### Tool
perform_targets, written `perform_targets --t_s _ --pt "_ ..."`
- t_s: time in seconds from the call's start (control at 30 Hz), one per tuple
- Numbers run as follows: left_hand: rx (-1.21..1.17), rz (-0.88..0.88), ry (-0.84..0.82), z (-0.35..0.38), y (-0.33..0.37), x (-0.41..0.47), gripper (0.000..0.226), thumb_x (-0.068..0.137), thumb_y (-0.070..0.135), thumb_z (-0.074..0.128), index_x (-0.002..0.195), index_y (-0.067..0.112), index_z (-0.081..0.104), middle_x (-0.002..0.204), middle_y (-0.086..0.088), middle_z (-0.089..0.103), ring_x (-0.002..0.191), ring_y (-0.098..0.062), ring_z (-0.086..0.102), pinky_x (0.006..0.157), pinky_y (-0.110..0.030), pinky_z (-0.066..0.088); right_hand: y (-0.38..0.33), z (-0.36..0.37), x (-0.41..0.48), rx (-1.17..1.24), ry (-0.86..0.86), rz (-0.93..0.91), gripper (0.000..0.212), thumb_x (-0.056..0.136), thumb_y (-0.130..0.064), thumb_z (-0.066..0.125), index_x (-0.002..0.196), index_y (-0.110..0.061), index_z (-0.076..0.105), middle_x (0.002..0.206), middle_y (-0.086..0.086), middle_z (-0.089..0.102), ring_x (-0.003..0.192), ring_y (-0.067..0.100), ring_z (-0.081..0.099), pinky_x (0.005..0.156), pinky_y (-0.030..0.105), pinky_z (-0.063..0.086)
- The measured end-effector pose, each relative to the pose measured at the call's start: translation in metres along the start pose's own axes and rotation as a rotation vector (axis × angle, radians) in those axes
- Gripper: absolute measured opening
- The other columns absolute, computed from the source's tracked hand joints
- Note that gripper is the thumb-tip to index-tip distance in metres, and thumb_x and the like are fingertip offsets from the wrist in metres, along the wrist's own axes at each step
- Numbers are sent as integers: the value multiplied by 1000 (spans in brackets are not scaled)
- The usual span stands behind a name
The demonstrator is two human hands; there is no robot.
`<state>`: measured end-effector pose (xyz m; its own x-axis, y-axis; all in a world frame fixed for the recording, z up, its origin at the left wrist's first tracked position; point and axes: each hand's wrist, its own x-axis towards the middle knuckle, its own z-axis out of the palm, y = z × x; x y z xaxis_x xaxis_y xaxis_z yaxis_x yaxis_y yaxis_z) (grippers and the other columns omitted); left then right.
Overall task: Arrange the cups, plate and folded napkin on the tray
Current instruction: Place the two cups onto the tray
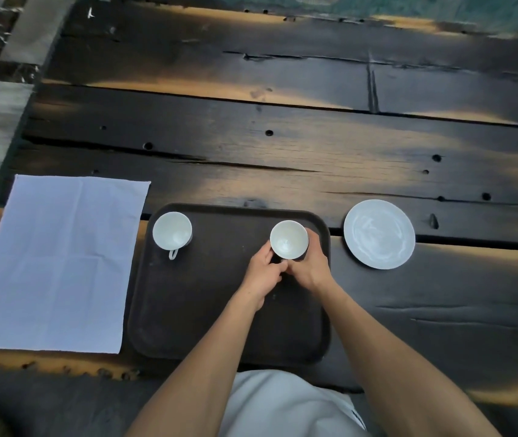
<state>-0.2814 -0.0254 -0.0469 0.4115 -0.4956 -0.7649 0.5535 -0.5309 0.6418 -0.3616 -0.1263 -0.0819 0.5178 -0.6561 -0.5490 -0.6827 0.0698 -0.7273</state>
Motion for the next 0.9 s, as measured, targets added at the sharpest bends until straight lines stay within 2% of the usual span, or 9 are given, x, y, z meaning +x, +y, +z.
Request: perform_targets --t_s 0.1,0.17,0.27,0.37,0.5,0.63,0.7,0.8,0.9 --pt "-15 1 -1 2 2 1 60 99 5 58 149 36 45 125 23 61 116 -9 62 93 -32 53 0 -1 2 -6 -1 -2 87 69 -20 77 143 -33 34 115 -18 52 104 9 52 71 8 34" --pt "-15 -4 0 2 4 1 59 100 8 56 150 37 44 123 24 60 122 -14 60 93 -33 53 -1 -1 3 -9 -4 -2 87 69 -18 76 144 -32 34 116 -17 52 104 9 52 70 6 33" --pt "-12 -10 -3 2 4 3 57 100 9 56 148 39 46 108 36 62 115 -10 62 86 -29 53 -1 -2 5 -7 -10 2 88 69 -17 77 145 -33 34 118 -17 52 105 9 52 72 9 35" --pt "-25 -13 -1 1 3 6 55 101 12 54 147 41 46 99 42 62 105 -3 63 80 -26 53 -2 -1 6 6 -15 17 90 68 -16 76 144 -36 33 118 -16 53 107 10 52 81 20 39" --pt "-26 -26 -1 1 3 9 55 104 12 47 151 39 42 108 35 60 113 -11 63 93 -34 53 -3 0 6 12 -17 19 91 68 -13 75 145 -36 31 119 -15 54 108 10 52 82 20 40" --pt "-32 -19 -9 2 3 12 57 104 9 44 153 38 39 129 22 59 120 -14 62 100 -38 51 -5 1 8 23 -19 2 92 69 -8 72 148 -31 31 125 -12 56 115 13 55 93 26 44" --pt "-32 -15 -5 1 3 14 56 105 9 44 152 39 40 129 21 60 113 -11 63 100 -38 51 -6 0 8 31 -23 2 93 68 -8 72 149 -31 30 127 -10 57 117 14 55 96 28 45" --pt "-31 -17 1 1 2 17 55 105 10 44 152 39 40 117 27 61 102 -4 64 99 -38 51 -7 -1 7 33 -22 8 93 69 -9 71 149 -32 30 129 -10 57 117 14 55 94 27 43" --pt "-22 -15 1 0 1 17 56 105 10 44 153 39 39 117 28 59 102 -4 64 97 -37 51 -9 0 6 35 -16 5 93 69 -8 71 149 -31 29 128 -10 56 118 15 56 94 28 45"
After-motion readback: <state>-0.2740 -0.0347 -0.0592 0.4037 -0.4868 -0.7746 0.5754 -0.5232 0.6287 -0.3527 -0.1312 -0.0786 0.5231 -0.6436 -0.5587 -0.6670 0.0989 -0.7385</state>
